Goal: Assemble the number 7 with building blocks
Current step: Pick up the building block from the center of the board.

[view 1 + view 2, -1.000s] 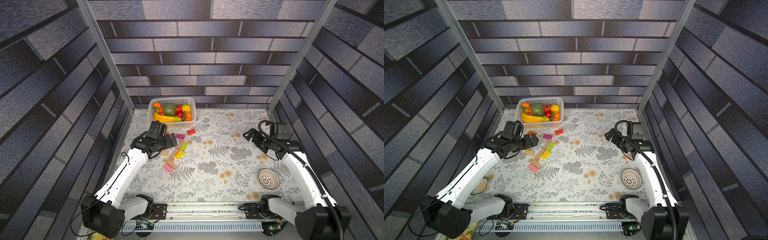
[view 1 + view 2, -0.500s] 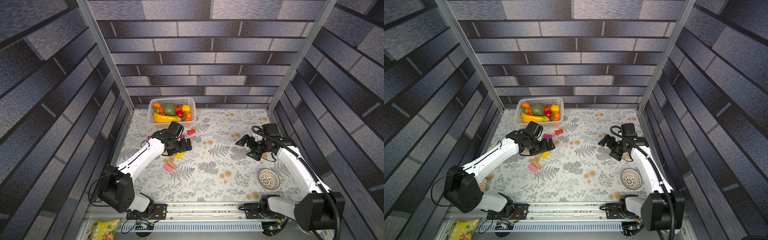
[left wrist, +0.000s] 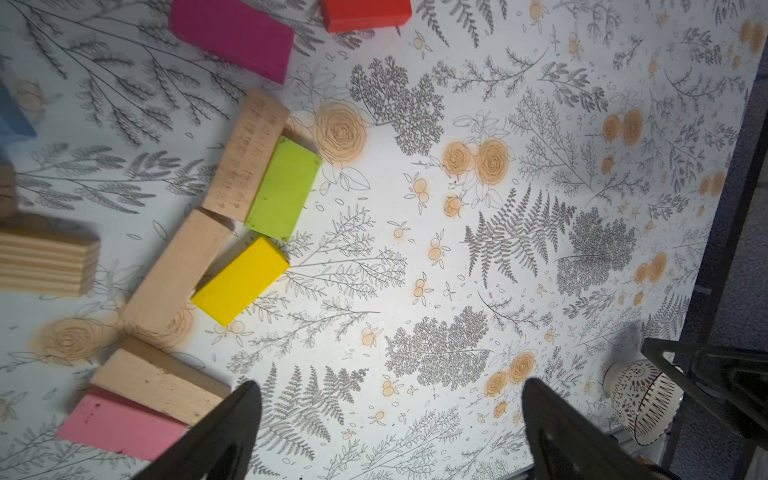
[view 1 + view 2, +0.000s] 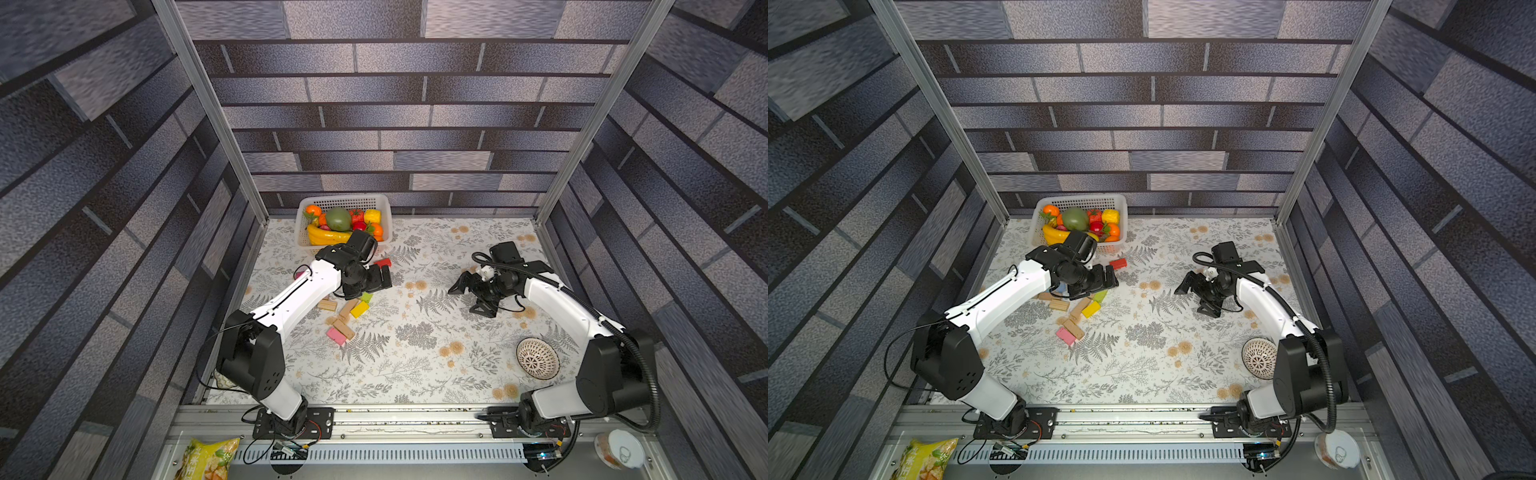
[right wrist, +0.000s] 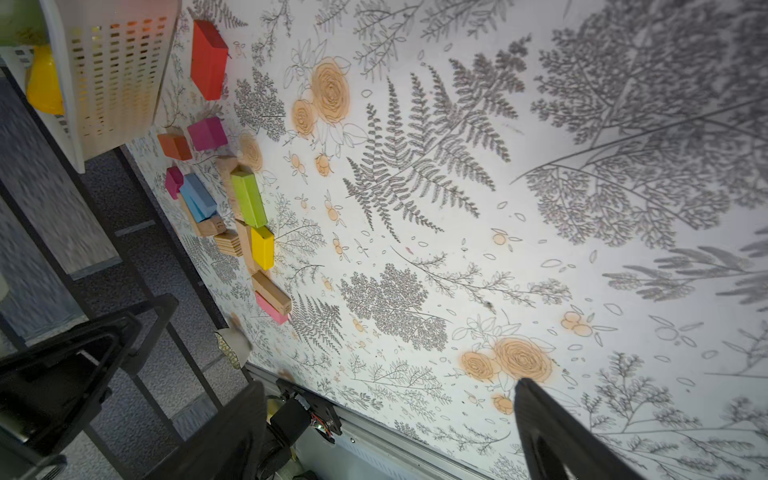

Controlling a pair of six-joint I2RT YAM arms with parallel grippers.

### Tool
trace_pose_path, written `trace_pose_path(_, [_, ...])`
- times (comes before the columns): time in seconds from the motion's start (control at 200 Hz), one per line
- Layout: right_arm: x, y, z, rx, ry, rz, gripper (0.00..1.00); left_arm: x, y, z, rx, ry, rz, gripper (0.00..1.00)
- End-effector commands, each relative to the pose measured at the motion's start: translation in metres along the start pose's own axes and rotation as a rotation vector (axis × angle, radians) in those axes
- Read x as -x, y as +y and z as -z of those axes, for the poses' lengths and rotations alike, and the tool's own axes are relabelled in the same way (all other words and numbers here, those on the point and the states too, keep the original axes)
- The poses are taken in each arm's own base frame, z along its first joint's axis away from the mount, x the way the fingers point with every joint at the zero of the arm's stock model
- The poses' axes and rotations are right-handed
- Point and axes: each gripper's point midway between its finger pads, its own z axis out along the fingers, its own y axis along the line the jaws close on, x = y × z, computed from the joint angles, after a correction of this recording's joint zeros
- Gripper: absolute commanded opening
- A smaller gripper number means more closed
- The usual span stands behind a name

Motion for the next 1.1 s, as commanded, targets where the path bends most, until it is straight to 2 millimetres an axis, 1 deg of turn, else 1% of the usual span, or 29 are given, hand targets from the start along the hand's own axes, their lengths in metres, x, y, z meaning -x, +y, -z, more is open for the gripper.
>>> trace_pose_path(0.0, [0.015, 0.022, -0.005, -0.009, -0.039, 0.025, 0.94, 0.015, 0.02, -0.002, 0.017, 0.011, -0.023, 1.0])
trace_pose_path(0.065, [0.019, 0.029, -0.01, -0.017, -0.037, 0.027, 0.94, 0.019, 0.03, -0.006, 0.052, 0.037, -0.029, 1.0])
trace_pose_path(0.175, [0.028, 0.045, -0.017, 0.003, -0.036, 0.024, 0.94, 0.027, 0.029, -0.008, 0.086, 0.062, -0.092, 1.0])
trace_pose_path(0.25, [0.037, 0.054, -0.028, 0.023, -0.029, 0.034, 0.94, 0.036, 0.031, -0.015, 0.103, 0.058, -0.129, 1.0])
trace_pose_path(0.346, [0.044, 0.064, -0.045, 0.041, 0.008, 0.023, 0.91, 0.044, 0.039, -0.02, 0.128, 0.075, -0.083, 1.0])
trace_pose_path(0.411, [0.046, 0.077, -0.054, 0.071, 0.03, 0.033, 0.9, 0.047, 0.039, -0.021, 0.119, 0.053, -0.059, 1.0])
trace_pose_path(0.461, [0.047, 0.081, -0.062, 0.069, 0.046, 0.038, 0.9, 0.049, 0.036, -0.022, 0.103, 0.029, -0.055, 1.0])
trace_pose_path(0.536, [0.048, 0.088, -0.069, 0.069, 0.066, 0.034, 0.9, 0.05, 0.039, -0.025, 0.116, 0.032, -0.049, 1.0])
trace_pose_path(0.636, [0.051, 0.099, -0.072, 0.087, 0.068, 0.037, 0.89, 0.046, 0.039, -0.032, 0.166, 0.052, -0.101, 1.0])
trace_pose_path(0.746, [0.053, 0.104, -0.07, 0.09, 0.071, 0.04, 0.87, 0.037, 0.036, -0.043, 0.217, 0.081, -0.205, 1.0])
trace_pose_path(0.797, [0.053, 0.105, -0.068, 0.089, 0.064, 0.044, 0.87, 0.032, 0.038, -0.047, 0.241, 0.1, -0.235, 1.0])
trace_pose_path(0.932, [0.049, 0.102, -0.064, 0.096, 0.049, 0.039, 0.85, 0.025, 0.048, -0.055, 0.269, 0.126, -0.24, 1.0])
trace_pose_path(1.012, [0.047, 0.099, -0.061, 0.098, 0.037, 0.031, 0.84, 0.021, 0.057, -0.054, 0.284, 0.134, -0.234, 1.0])
trace_pose_path(1.097, [0.042, 0.095, -0.059, 0.095, 0.031, 0.028, 0.84, 0.014, 0.068, -0.054, 0.304, 0.148, -0.24, 0.98])
